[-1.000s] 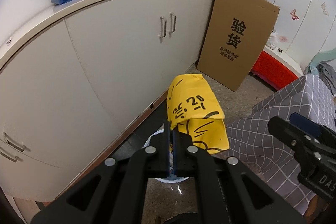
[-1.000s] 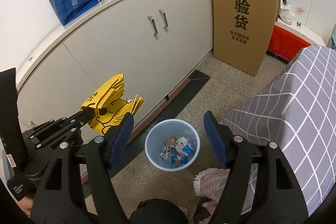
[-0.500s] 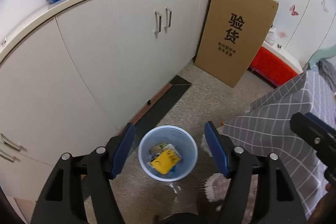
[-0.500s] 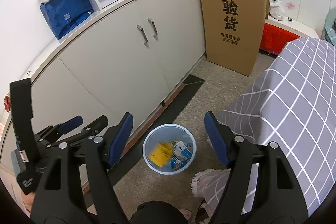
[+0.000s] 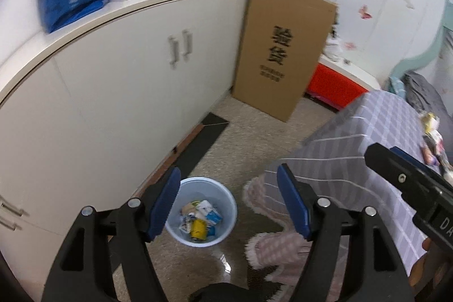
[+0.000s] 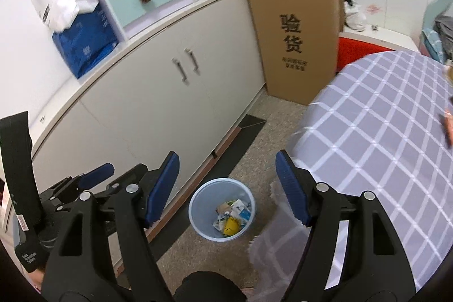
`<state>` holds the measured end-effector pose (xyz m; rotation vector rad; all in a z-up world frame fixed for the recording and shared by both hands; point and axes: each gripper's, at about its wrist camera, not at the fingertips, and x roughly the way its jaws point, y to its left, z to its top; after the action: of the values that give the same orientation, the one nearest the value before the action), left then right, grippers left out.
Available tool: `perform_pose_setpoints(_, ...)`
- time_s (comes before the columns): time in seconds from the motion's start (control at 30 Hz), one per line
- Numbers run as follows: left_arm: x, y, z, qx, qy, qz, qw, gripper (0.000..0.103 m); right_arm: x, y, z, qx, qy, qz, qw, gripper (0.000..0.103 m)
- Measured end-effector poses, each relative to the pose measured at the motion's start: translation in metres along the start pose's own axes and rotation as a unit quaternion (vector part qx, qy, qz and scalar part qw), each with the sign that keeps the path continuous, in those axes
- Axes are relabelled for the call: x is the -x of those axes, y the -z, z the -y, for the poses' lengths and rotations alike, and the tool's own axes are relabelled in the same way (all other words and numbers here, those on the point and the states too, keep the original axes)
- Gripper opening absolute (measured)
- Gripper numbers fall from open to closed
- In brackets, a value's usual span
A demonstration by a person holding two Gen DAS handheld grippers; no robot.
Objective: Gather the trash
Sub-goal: 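Reach the left tool to the orange-blue snack wrapper and grasp it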
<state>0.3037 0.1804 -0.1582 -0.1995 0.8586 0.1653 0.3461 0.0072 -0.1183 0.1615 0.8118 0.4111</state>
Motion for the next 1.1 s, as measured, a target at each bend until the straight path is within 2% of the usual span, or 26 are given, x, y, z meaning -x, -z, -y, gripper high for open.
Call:
perform_pose_setpoints(0.2, 0.008, -0.001, 0.071, -0.059, 0.035, 0.008, 0.9976, 0.072, 0.043, -0.002, 0.064, -0.040, 0.038, 0.033, 0.998, 0.071)
perform_pose_setpoints(0.3, 0.013, 0.000, 0.116, -0.106, 0.052, 0.016, 0.9929, 0.074, 0.064, -0.001, 0.099, -0.061, 0.060, 0.048, 0.995, 0.072)
perform_pose_setpoints(0.4, 0.018, 0.002, 0.174, -0.172, 0.069, 0.025, 0.9823, 0.076, 0.087, 0.002, 0.139, -0.084, 0.089, 0.064, 0.990, 0.073)
perform_pose_setpoints(0.57, 0.019, 0.008, 0.250, -0.246, 0.104, 0.032, 0.9632, 0.077, 0.121, 0.008, 0.202, -0.127, 0.139, 0.083, 0.979, 0.074)
perform_pose_setpoints(0.8, 0.011, 0.026, 0.351, -0.339, 0.150, 0.040, 0.9279, 0.077, 0.162, 0.011, 0.265, -0.157, 0.196, 0.108, 0.962, 0.076)
perform_pose_setpoints(0.97, -0.003, 0.033, 0.396, -0.373, 0.156, 0.045, 0.9132, 0.077, 0.171, 0.015, 0.297, -0.175, 0.214, 0.111, 0.955, 0.076)
perform_pose_setpoints(1.1, -0.015, 0.035, 0.418, -0.390, 0.160, 0.042, 0.9058, 0.077, 0.173, 0.015, 0.317, -0.187, 0.218, 0.110, 0.952, 0.076)
